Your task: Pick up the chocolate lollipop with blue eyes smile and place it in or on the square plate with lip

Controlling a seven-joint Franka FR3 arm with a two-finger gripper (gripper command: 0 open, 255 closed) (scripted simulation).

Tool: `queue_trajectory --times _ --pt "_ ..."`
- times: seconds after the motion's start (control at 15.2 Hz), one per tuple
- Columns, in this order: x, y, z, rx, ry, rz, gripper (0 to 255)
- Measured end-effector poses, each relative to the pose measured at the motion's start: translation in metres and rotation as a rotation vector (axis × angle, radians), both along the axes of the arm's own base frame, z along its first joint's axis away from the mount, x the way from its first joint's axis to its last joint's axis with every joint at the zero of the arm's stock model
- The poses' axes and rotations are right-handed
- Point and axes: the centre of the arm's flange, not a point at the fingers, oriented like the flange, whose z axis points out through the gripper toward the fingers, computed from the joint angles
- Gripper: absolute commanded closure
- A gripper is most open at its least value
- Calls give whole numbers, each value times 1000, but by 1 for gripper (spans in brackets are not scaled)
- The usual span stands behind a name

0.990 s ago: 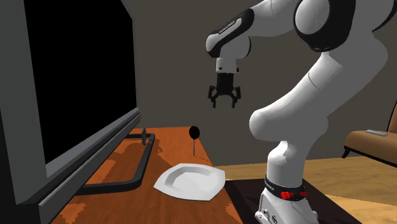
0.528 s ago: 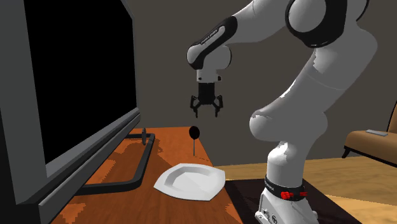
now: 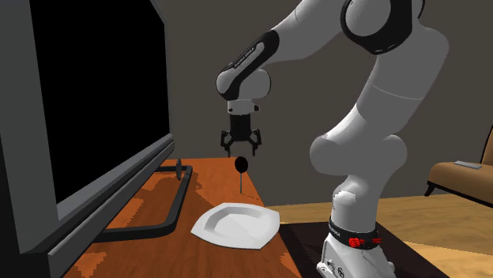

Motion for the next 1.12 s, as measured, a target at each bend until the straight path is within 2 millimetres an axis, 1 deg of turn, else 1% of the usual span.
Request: queue_trajectory --times 0.33,0.73,0.79,1.12 --pt "1 -1 -26 0 0 0 0" --pt "2 0 -30 0 0 -1 0" --pt "2 0 -30 0 0 -1 255" --pt "2 0 -29 1 -2 0 255"
